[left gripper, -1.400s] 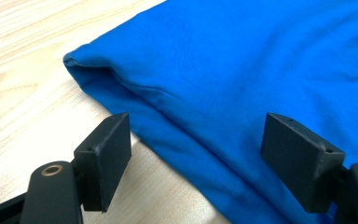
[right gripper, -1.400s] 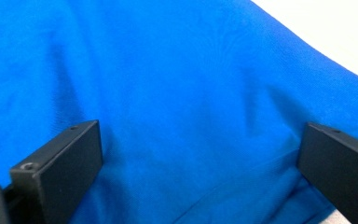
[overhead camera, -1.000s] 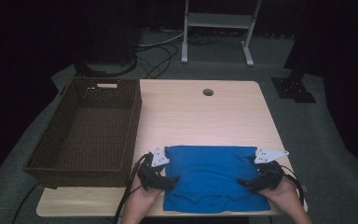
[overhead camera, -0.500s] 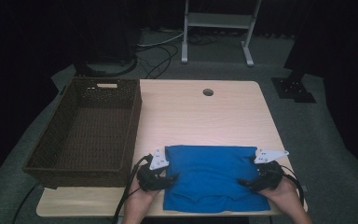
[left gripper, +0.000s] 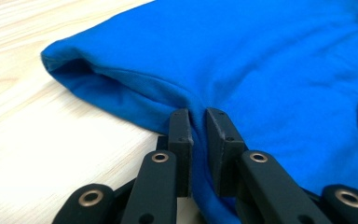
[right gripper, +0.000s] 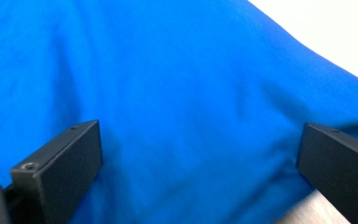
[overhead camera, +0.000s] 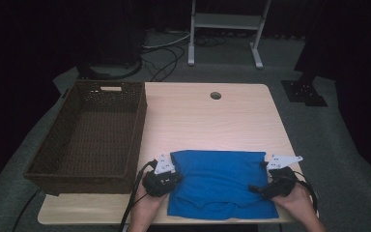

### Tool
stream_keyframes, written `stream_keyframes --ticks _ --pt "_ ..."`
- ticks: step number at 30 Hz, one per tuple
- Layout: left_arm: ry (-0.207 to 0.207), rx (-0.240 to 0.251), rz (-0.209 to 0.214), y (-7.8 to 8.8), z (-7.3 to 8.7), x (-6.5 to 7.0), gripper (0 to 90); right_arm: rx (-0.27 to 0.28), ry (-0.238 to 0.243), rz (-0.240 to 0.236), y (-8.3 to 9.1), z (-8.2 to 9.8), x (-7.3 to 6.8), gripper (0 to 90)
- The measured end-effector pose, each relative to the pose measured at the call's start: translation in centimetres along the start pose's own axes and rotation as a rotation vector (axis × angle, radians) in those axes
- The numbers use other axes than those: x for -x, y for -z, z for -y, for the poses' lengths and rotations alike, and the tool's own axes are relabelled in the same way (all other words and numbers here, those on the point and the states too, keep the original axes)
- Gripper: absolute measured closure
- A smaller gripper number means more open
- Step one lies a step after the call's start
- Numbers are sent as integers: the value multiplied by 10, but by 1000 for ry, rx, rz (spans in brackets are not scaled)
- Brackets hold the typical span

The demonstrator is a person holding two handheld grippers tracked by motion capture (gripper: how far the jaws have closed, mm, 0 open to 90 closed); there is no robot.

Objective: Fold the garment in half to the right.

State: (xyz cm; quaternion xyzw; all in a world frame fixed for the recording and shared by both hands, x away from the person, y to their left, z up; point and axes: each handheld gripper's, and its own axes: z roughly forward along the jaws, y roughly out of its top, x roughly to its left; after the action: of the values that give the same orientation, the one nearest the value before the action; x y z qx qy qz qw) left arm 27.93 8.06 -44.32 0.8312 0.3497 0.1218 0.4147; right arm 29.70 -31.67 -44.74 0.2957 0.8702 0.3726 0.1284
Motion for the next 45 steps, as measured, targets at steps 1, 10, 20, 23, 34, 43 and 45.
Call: stream_keyframes --ticks 1,10,20,23,34,43,45 --pt "4 -1 -4 1 1 -1 808 -6 5 9 1 1 0 0" --pt "20 3 -19 6 4 -4 807 -17 44 -34 -1 -1 -2 2" --pt "54 28 27 8 0 -9 823 -7 42 -51 -3 0 -1 1" --pt "58 54 47 11 -5 -10 824 -7 45 -52 -3 -1 0 1" --pt "30 116 128 14 -22 -13 828 -19 63 -70 -7 -5 2 0" --pt "-10 141 141 19 -37 -8 831 -15 87 -93 -15 -13 4 0" --pt "-23 142 142 21 -41 -7 832 -16 88 -95 -16 -15 3 0"
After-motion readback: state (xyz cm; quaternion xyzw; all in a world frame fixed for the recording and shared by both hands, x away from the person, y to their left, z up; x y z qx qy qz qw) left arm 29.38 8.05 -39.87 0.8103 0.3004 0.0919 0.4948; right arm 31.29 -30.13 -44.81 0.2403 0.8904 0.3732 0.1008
